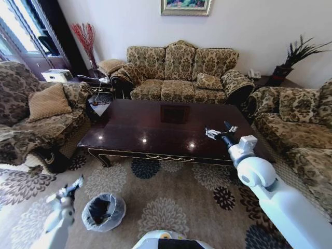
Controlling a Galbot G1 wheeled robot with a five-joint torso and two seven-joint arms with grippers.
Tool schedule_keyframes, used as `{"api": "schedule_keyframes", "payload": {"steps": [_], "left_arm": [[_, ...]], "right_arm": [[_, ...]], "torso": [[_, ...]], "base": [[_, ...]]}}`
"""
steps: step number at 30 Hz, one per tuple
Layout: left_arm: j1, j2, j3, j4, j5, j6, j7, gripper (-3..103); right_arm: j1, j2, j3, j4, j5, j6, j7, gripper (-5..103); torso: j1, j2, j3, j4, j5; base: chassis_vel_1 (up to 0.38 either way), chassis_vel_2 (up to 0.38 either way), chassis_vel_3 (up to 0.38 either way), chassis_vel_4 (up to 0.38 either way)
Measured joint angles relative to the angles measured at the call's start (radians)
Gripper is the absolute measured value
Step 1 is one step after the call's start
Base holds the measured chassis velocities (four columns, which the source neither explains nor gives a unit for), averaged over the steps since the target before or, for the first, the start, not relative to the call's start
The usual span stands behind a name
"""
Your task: Move to the front of the table and place the trash on the table into the trash bin.
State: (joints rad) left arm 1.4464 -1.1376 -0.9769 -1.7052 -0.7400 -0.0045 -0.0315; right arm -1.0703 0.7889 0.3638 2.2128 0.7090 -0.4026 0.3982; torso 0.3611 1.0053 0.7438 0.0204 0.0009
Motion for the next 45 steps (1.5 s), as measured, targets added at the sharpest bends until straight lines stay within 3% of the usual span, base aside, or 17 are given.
{"api": "schedule_keyframes", "payload": {"steps": [2,4,6,7,9,11,12,13,15,18,22,24,29,33,38,41,45], "left_arm": [[0.041,-0.026,-0.004,-0.237,0.029,0.037,-0.056,100],[0.052,-0.039,0.003,-0.307,0.045,0.052,-0.071,100],[0.072,-0.072,0.055,-0.458,0.098,0.083,-0.099,100],[0.072,-0.072,0.055,-0.458,0.098,0.083,-0.099,100],[0.079,-0.092,0.097,-0.539,0.142,0.099,-0.105,100],[0.08,-0.099,0.116,-0.567,0.164,0.102,-0.105,100],[0.082,-0.106,0.14,-0.592,0.197,0.104,-0.105,100],[0.085,-0.11,0.16,-0.599,0.229,0.102,-0.102,100],[0.086,-0.111,0.167,-0.599,0.241,0.098,-0.099,100],[0.104,-0.1,0.191,-0.577,0.263,0.073,-0.078,100],[0.12,-0.081,0.196,-0.556,0.261,0.049,-0.059,100],[0.133,-0.07,0.209,-0.567,0.239,0.051,-0.056,100],[0.139,-0.068,0.257,-0.616,0.207,0.092,-0.057,100],[0.124,-0.07,0.297,-0.622,0.245,0.101,-0.063,100],[0.097,-0.081,0.318,-0.609,0.3,0.107,-0.08,100],[0.073,-0.109,0.334,-0.577,0.356,0.104,-0.08,100],[0.091,-0.12,0.36,-0.576,0.364,0.11,-0.078,100]], "right_arm": [[-0.083,0.011,0.065,0.035,-0.046,0.03,-0.015,100],[-0.143,0.034,0.112,0.051,-0.083,0.05,-0.037,100],[-0.277,0.134,0.189,0.087,-0.194,0.132,-0.095,100],[-0.277,0.134,0.189,0.087,-0.194,0.132,-0.095,100],[-0.367,0.239,0.202,0.127,-0.295,0.193,-0.102,100],[-0.406,0.286,0.202,0.15,-0.34,0.21,-0.099,100],[-0.45,0.349,0.203,0.177,-0.398,0.224,-0.095,100],[-0.483,0.401,0.205,0.196,-0.452,0.233,-0.095,100],[-0.499,0.421,0.207,0.202,-0.479,0.24,-0.097,100],[-0.566,0.522,0.244,0.216,-0.609,0.296,-0.141,100],[-0.619,0.533,0.296,0.241,-0.554,0.294,-0.214,100],[-0.655,0.524,0.333,0.268,-0.486,0.25,-0.267,100],[-0.655,0.534,0.339,0.29,-0.443,0.183,-0.264,100],[-0.662,0.546,0.369,0.291,-0.417,0.158,-0.251,100],[-0.708,0.554,0.491,0.291,-0.378,0.185,-0.315,100],[-0.734,0.553,0.565,0.284,-0.37,0.257,-0.381,100],[-0.753,0.567,0.578,0.287,-0.349,0.266,-0.372,100]], "torso": [[0.0,0.0,0.0,0.0,-0.0007],[0.0,0.0,0.0,0.0,-0.0008],[0.0,0.0,0.0,-0.0002,-0.0011],[0.0,0.0,0.0,-0.0002,-0.0011],[0.0,0.0,0.0,-0.0002,-0.0003],[0.0,0.0,0.0,-0.0002,-0.0005],[0.0,0.0,0.0,-0.0003,-0.0009],[0.0,0.0,0.0,-0.0002,-0.0006],[0.0,0.0,0.0,-0.0003,-0.0007],[0.0,0.0,0.0,-0.0002,-0.0008],[0.0,0.0,0.0,-0.0001,-0.0011],[0.0,0.0,0.0,-0.0001,-0.0012],[0.0,0.0,0.0,-0.0001,-0.0009],[0.0,0.0,0.0,0.0001,-0.001],[0.0,0.0,0.0,-0.0002,-0.0009],[0.0,0.0,0.0,-0.0002,-0.0009],[0.0,0.0,0.0,0.0,-0.0008]], "base": [[0.0,0.0,0.0,0.0],[0.0,0.0,0.0,0.0],[0.0,0.0,0.0,0.0],[0.0,0.0,0.0,0.0],[0.0,0.0,0.0,0.0],[0.0,0.0,0.0,0.0],[0.0,0.0,0.0,0.0],[0.0,0.0,0.0,0.0],[0.0,0.0,0.0,0.0],[0.0,0.0,0.0,0.0],[0.0,0.0,0.0,0.0],[0.0,0.0,0.0,0.0],[0.0,0.0,0.0,0.0],[0.0,0.0,0.0,0.0],[0.0,0.0,0.0,0.0],[0.0,0.0,0.0,0.0],[0.0,0.0,0.0,0.0]]}}
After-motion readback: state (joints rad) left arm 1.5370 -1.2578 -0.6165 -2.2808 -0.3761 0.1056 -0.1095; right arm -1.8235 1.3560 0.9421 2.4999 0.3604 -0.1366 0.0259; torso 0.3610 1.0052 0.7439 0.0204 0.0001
